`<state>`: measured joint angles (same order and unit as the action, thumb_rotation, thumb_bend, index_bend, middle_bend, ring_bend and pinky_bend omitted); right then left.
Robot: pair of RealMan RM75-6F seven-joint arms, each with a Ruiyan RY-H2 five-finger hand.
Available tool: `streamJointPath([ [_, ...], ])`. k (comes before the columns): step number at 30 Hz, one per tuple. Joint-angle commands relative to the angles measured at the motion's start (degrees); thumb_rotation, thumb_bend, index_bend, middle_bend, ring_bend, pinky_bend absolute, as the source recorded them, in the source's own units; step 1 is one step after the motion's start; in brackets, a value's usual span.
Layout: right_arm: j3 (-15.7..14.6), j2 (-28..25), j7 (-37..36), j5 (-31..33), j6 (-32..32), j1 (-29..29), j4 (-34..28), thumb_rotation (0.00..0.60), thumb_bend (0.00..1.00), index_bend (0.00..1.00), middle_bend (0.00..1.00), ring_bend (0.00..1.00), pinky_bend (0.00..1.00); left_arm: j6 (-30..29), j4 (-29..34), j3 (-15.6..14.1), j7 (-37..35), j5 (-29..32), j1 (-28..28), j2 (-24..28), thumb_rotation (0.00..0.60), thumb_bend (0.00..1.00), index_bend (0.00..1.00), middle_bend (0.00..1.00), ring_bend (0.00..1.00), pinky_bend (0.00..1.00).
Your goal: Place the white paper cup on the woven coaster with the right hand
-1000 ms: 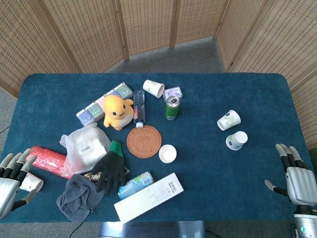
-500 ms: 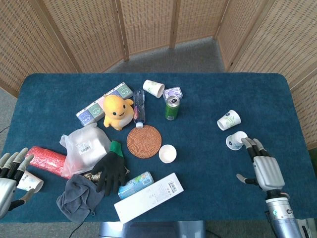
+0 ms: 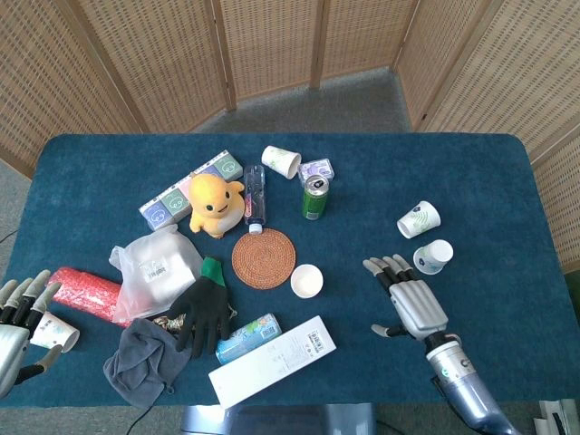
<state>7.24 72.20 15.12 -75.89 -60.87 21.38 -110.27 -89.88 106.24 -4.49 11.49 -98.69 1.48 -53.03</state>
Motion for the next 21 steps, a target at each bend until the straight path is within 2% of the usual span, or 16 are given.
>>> streamJointPath([
  [1, 0.16, 1.74, 1.02, 1.01, 1.45, 1.59, 1.13, 0.6, 0.07, 0.0, 0.0, 0.0, 0.0, 0.13, -0.08, 0.05, -0.12, 0.2, -0.05, 0.02, 0.6, 0.29, 0.0, 0.0, 0.0, 0.0],
  [8, 1.73, 6.13, 4.69, 6.44, 4.04, 5.84, 3.62, 0.6, 0.07, 0.0, 0.0, 0.0, 0.0, 0.52, -0.24, 0.23, -0.41, 0.78, -0.23, 0.05, 0.6, 0.29, 0.0, 0.0, 0.0, 0.0],
  [21, 4.11, 14.09, 12.11, 17.31, 4.33, 12.72, 6.74, 0.6, 0.07, 0.0, 0.0, 0.0, 0.0, 0.93, -0.51, 0.67, -0.63, 1.99, -0.45, 0.05, 0.6, 0.29, 0.0, 0.0, 0.0, 0.0],
])
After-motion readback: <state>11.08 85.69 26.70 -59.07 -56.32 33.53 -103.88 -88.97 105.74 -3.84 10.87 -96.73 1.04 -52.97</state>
